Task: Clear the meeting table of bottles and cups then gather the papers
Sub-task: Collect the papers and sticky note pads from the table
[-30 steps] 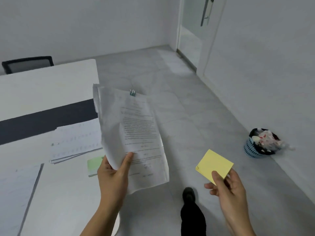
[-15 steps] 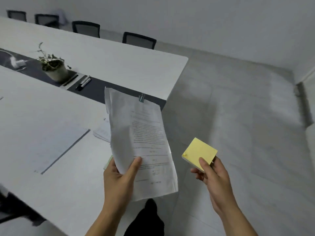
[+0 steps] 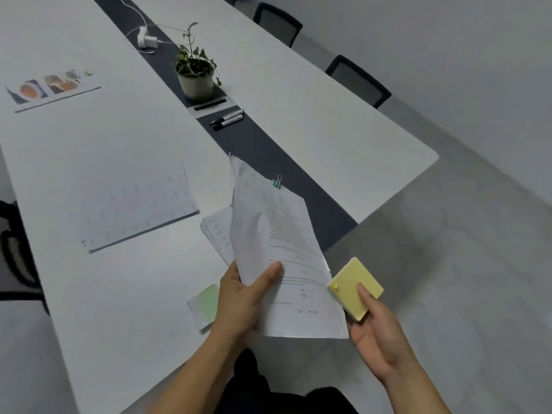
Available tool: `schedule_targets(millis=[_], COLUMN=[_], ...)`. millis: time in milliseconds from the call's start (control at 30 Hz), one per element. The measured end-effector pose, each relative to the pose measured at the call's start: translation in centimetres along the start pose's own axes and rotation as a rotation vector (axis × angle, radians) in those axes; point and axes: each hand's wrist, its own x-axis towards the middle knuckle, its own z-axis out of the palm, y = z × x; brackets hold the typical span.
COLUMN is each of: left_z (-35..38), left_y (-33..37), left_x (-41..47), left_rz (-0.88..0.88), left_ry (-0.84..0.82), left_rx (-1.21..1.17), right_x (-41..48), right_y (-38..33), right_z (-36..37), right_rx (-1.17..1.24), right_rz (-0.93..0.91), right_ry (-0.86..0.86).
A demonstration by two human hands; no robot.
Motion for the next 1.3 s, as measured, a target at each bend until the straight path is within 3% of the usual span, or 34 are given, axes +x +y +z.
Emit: schedule_targets(millis=[100, 233, 467, 600, 700, 800, 967, 1167, 1300], left_z=[0.2, 0.0, 0.8, 0.9, 1.2, 1.8, 2.1, -1.9, -7.8], left_y=[-1.0, -3.5, -6.3, -8.0, -10.6, -13.2, -14.1, -14.3, -16.4], left_x=[1.4, 4.5, 9.0, 11.2, 12.4, 12.5, 11.5, 6.4, 3.0], left_rz=[0.009, 0.026, -0.067, -0.088, -0.252, -0.370, -0.330, -0.198, -0.260], left_ry=[0.044, 0.221, 0.401, 0.561, 0.629, 0.597, 0.590, 0.669, 0.674], left_rx=[0.082, 0.334, 0.324, 0.367, 0.380, 0.458, 0.473, 0.764, 1.085], right_x=[2.1, 6.3, 15.1, 19.5, 22.7, 25.2, 26.6, 24.3, 21.0], right_y=[-1.5, -2.9, -4.1, -4.3, -3.5, -2.0, -1.8, -2.0, 0.9], right_z=[0.9, 1.8, 4.8, 5.6, 5.4, 4.0, 2.8, 3.9, 6.8], right_rx=[-0.130, -0.510, -0.910, -1.016, -1.097, -1.187, -1.231, -1.185, -1.126], right_rz=[-0.001, -0.215, -0.406, -0.386, -0.203, -0.078, -0.050, -0.201, -0.142], right_ry=[-0.085, -0.054, -0.210, -0.289, -0.341, -0.343, -0.327, -0.250, -0.365])
